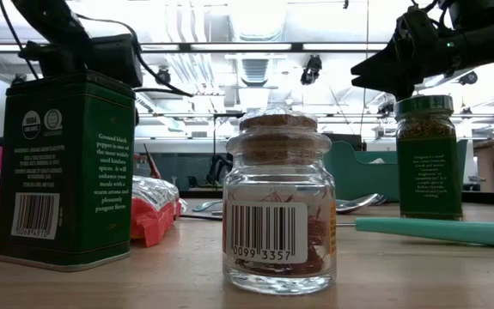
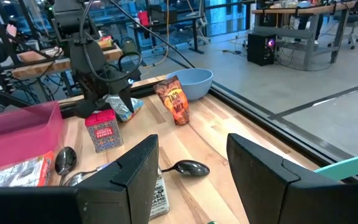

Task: Pick & Place Food Item
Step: Put the blue noodle pack into the green bin

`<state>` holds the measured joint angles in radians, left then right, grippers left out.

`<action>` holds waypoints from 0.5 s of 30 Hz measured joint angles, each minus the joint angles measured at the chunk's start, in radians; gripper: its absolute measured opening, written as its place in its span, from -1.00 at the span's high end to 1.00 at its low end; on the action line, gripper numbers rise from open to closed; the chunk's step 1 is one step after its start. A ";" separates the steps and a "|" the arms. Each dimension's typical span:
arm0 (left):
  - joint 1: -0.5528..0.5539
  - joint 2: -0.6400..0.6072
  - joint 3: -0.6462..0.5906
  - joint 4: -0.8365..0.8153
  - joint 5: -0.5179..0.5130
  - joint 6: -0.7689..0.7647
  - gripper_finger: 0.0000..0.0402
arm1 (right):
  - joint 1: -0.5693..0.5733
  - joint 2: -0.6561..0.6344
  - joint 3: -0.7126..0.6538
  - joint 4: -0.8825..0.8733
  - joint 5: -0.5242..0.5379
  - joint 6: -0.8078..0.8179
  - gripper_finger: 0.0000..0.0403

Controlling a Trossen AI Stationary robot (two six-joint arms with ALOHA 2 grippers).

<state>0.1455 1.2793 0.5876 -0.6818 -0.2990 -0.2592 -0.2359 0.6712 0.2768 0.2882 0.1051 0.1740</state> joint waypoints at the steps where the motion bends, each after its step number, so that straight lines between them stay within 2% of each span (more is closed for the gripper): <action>1: 0.000 0.000 -0.004 0.002 0.000 0.000 0.03 | 0.000 0.000 0.000 0.000 0.000 0.001 0.07; 15: 0.000 -0.001 -0.006 -0.002 -0.035 -0.003 0.08 | 0.000 0.000 0.000 0.000 0.000 0.000 0.07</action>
<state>0.1455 1.2785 0.5816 -0.6842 -0.3340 -0.2620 -0.2359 0.6712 0.2768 0.2882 0.1051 0.1735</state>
